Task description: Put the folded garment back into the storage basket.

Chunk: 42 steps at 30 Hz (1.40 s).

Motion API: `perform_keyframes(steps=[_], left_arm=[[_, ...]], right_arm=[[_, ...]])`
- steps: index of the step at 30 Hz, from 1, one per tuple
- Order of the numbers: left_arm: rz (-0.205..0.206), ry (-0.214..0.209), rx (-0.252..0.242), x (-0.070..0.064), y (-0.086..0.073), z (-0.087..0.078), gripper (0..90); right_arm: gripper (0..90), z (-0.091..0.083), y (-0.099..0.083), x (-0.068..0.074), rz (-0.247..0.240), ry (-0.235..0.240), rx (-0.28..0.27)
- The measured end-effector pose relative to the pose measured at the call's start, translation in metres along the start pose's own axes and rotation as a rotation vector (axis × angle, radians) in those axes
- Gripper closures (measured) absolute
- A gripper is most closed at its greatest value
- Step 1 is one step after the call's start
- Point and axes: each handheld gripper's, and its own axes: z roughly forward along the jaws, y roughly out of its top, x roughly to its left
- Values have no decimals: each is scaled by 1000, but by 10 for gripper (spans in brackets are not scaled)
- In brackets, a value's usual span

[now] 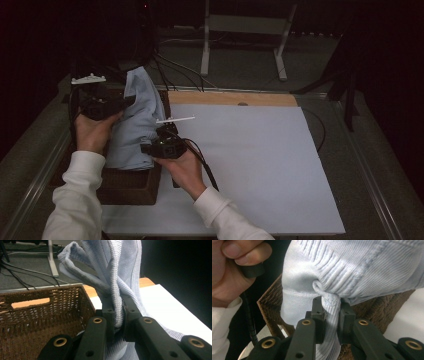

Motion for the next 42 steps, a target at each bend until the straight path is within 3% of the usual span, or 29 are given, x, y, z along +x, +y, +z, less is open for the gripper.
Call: perform_keyframes(steps=[25,42], left_arm=[[-9,43,9,23,-13,-12,840],[-1,41,11,35,-19,-15,839]], right_arm=[[794,27,-3,12,-11,-6,25],[793,45,-6,16,-21,-21,28]])
